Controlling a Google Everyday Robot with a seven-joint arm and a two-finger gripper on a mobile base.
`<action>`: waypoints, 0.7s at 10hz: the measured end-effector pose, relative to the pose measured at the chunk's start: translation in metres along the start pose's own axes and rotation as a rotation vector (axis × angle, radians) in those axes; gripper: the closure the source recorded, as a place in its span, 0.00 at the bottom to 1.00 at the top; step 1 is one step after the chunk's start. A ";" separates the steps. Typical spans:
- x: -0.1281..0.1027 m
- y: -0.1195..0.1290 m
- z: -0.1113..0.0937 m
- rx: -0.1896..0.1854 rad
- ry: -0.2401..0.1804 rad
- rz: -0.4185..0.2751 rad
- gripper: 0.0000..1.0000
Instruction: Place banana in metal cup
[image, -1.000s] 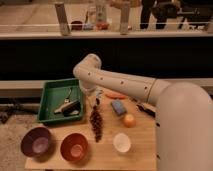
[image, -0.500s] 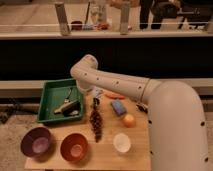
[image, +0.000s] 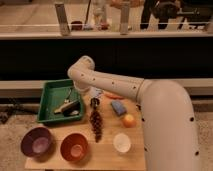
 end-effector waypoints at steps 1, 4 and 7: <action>-0.005 -0.001 0.004 0.002 -0.002 -0.014 0.20; -0.009 -0.002 0.013 -0.001 0.001 -0.055 0.20; -0.012 -0.004 0.022 -0.003 -0.003 -0.084 0.20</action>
